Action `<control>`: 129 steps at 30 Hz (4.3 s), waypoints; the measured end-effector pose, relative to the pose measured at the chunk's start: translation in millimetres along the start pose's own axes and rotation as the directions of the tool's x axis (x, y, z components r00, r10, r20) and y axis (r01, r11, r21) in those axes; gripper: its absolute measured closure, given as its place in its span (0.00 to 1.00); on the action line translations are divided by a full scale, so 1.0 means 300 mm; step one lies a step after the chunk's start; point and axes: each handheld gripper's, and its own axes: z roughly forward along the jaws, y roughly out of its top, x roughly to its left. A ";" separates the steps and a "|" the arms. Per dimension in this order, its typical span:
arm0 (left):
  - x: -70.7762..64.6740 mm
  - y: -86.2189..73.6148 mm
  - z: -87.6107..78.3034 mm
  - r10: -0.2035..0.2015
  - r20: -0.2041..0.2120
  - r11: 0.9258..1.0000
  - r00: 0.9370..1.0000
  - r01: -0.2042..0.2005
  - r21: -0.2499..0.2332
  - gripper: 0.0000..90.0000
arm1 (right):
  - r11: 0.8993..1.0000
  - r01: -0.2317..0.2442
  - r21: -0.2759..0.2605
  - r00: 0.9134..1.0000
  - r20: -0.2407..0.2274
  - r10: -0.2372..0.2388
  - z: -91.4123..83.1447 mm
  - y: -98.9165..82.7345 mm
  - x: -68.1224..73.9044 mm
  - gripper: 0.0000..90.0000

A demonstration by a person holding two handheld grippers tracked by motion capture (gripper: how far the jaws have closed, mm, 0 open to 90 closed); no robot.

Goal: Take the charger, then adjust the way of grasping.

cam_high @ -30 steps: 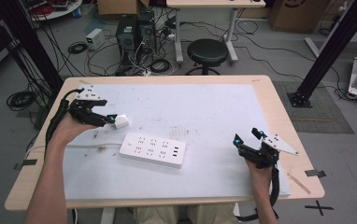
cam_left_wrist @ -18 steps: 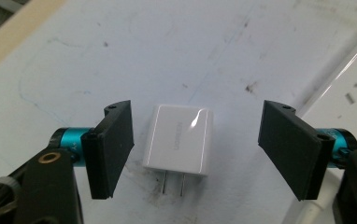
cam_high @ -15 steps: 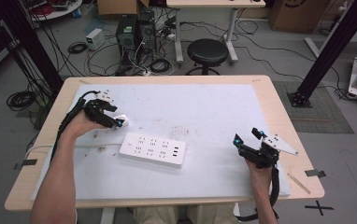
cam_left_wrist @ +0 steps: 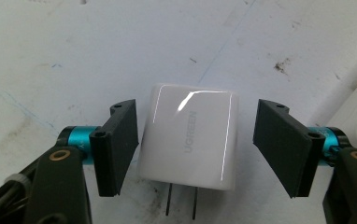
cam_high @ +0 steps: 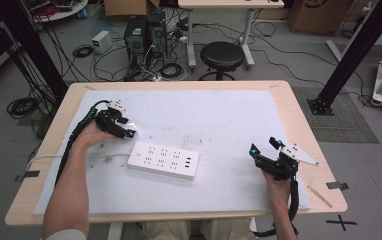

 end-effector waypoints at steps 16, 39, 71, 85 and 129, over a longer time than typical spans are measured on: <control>0.003 -0.009 0.022 0.010 0.009 1.000 1.000 -0.011 0.011 0.40 | 1.000 0.007 0.006 1.000 -0.003 -0.007 0.004 0.000 0.002 0.23; 0.000 -0.023 0.021 0.005 -0.007 1.000 1.000 -0.004 0.011 0.47 | 1.000 0.009 0.007 1.000 -0.003 -0.009 0.004 0.000 0.001 0.23; -0.155 0.024 -0.165 -0.041 -0.133 0.985 0.990 0.017 -0.172 0.47 | 1.000 -0.001 0.017 1.000 -0.022 0.002 0.006 0.001 0.000 0.23; -0.278 0.051 -0.227 -0.049 -0.194 0.978 0.980 0.007 -0.210 0.47 | 1.000 -0.003 0.018 1.000 -0.022 0.004 0.007 0.003 0.003 0.23; -0.683 0.102 -0.183 0.118 -0.375 0.912 0.920 -0.249 -0.325 0.47 | 0.984 -0.005 0.178 0.950 -0.307 0.061 0.064 0.097 0.089 0.23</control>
